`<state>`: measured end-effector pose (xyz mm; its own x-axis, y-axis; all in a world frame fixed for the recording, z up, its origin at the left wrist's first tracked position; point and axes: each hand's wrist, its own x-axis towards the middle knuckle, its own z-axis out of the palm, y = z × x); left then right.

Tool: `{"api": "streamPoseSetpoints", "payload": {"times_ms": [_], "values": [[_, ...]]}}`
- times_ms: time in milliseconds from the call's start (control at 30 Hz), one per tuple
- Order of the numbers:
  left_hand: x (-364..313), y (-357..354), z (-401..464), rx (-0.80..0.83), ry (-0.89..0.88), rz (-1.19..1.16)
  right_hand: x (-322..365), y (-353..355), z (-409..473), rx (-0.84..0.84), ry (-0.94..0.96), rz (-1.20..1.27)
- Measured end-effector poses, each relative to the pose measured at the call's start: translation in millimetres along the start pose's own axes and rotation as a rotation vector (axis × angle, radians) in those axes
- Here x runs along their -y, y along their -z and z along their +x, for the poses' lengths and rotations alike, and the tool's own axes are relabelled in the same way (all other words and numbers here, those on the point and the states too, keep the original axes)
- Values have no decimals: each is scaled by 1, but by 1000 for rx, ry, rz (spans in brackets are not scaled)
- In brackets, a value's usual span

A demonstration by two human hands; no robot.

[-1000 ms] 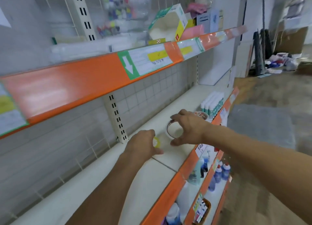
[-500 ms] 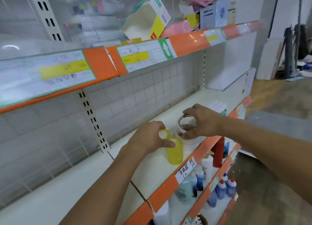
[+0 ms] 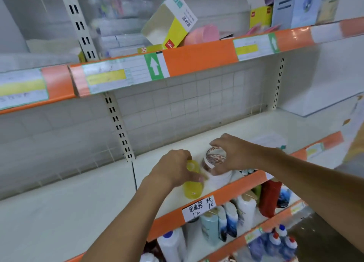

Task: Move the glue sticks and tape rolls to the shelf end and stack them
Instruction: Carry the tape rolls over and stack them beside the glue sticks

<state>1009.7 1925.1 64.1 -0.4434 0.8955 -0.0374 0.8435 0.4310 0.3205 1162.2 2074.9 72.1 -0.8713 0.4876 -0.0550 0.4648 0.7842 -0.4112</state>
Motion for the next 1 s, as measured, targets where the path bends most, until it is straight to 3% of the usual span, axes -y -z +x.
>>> {"api": "streamPoseSetpoints", "payload": {"times_ms": [300, 1000], "values": [[-11, -5, 3, 48, 92, 43, -7, -6, 15, 40, 62, 6], [-19, -6, 0, 72, 98, 79, -10, -16, 20, 78, 99, -17]]}}
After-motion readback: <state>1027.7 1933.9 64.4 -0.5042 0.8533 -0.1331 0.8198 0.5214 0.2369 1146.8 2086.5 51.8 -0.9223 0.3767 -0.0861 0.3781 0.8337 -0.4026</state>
